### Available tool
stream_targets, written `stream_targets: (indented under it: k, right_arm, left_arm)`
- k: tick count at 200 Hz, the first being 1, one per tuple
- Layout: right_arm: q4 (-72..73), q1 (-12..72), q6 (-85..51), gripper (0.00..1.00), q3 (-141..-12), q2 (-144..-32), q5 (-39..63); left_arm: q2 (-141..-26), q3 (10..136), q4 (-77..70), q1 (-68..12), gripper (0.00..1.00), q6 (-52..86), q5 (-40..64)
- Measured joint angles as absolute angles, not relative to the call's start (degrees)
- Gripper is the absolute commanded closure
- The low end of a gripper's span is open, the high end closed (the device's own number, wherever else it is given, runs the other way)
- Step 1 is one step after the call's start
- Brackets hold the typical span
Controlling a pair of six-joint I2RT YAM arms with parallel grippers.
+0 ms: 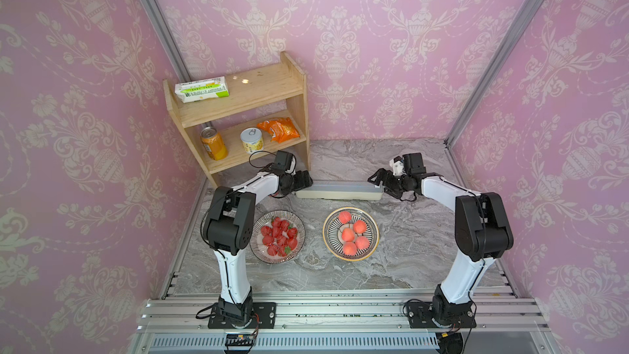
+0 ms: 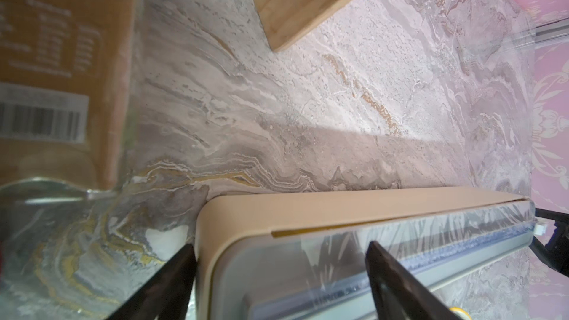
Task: Wrap the plate with plastic wrap
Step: Move the plastic wrap cutting box to the center of the board.
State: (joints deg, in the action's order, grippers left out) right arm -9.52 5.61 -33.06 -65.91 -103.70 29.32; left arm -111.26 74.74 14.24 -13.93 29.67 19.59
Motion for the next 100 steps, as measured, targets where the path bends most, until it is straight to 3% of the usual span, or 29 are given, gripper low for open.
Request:
stream_targets:
  k: [100]
  right_arm:
    - [-13.0, 5.1, -31.8, 0.01, -57.4, -96.1, 25.5]
  left_arm:
    - [-104.2, 67.0, 13.8, -18.2, 0.09, 32.4, 18.8]
